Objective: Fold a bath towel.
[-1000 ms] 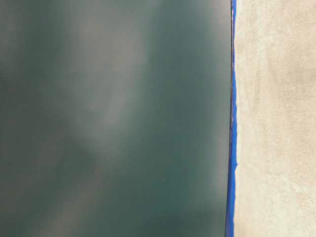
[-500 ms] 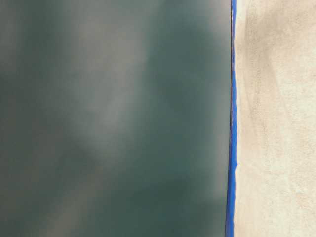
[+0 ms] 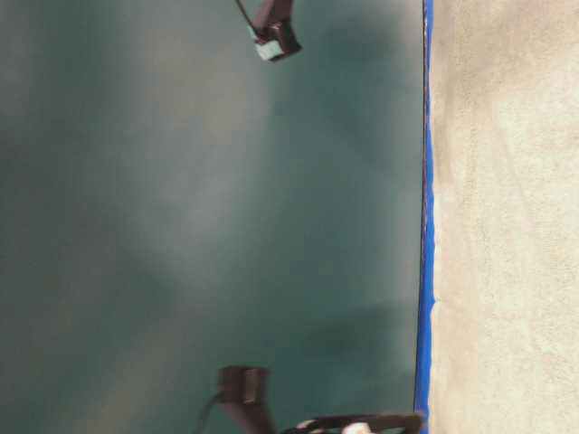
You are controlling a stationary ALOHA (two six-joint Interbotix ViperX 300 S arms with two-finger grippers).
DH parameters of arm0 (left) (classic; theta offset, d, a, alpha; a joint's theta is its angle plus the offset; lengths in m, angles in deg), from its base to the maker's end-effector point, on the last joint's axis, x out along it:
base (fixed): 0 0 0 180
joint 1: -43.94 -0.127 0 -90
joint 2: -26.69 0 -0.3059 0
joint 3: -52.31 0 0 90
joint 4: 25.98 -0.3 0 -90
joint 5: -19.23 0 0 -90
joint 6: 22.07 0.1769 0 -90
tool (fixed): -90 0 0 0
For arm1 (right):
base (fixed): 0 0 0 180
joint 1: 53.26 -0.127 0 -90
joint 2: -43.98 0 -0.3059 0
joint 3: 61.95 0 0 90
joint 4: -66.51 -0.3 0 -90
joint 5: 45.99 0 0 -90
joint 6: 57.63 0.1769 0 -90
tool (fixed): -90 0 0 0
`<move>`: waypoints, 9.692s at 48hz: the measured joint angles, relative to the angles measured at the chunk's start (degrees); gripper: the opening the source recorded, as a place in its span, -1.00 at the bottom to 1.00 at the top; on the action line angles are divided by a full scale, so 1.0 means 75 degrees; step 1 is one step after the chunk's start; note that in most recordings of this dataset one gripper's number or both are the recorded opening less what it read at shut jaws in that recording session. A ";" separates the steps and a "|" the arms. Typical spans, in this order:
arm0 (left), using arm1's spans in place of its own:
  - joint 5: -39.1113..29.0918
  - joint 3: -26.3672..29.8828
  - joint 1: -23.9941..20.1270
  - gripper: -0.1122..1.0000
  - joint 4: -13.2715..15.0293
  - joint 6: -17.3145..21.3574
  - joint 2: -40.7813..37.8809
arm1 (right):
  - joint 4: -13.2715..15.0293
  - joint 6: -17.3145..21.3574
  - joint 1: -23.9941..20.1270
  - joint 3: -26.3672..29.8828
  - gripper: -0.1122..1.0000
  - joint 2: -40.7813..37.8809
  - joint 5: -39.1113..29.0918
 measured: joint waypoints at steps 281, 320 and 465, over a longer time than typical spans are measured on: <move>-0.5004 -0.1723 0.7008 -0.65 -0.1266 -0.9059 0.3141 | 0.1184 0.9680 -0.8297 -0.2133 -0.58 0.3937 -0.1676; -0.6316 0.2098 0.8836 -0.65 -0.1195 -1.0148 0.4793 | 0.5613 0.9727 -0.7313 0.0035 -0.58 0.6152 -0.3996; -0.3621 -0.1699 0.7816 0.68 -0.1723 -1.0758 0.4359 | 0.3656 0.9246 -0.3340 -0.1172 0.41 0.2883 -0.1184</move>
